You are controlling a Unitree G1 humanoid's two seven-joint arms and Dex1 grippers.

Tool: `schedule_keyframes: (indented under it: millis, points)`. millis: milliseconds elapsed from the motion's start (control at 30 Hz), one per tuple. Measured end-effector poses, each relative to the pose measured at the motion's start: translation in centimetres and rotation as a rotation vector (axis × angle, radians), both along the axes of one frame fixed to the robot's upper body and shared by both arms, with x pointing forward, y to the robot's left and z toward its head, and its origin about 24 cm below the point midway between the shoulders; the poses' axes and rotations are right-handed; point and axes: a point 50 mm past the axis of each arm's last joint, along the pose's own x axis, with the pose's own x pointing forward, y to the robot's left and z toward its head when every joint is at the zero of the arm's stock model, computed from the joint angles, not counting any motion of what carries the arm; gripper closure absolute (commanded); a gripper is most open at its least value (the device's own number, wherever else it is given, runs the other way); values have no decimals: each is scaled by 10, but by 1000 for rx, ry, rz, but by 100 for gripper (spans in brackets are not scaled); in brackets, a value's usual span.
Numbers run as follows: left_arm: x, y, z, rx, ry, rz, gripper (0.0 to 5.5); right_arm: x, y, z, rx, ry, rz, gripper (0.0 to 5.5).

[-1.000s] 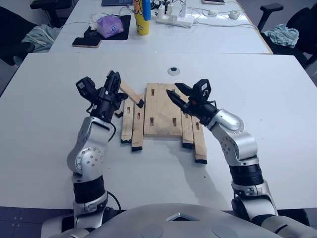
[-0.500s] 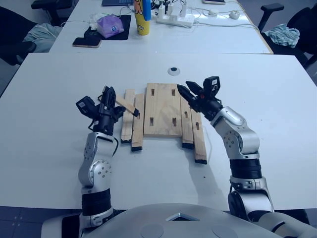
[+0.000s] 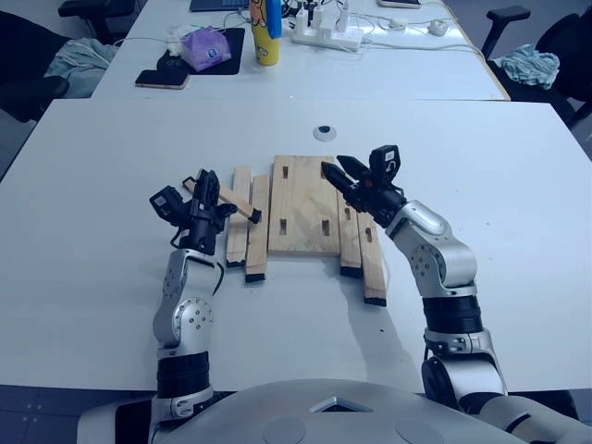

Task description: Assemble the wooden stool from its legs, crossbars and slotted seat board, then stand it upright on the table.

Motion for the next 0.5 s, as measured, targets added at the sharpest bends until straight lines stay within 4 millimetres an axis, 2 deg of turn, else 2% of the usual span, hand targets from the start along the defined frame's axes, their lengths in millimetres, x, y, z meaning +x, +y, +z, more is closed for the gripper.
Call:
schedule_keyframes:
  millis: [133,500]
  points:
    - [2,-2,-6,-1,24,-7,505,1,1,0,4,0,2,338]
    - [12,-2,-6,28,28,10,505,3,5,2,12,-2,11,338]
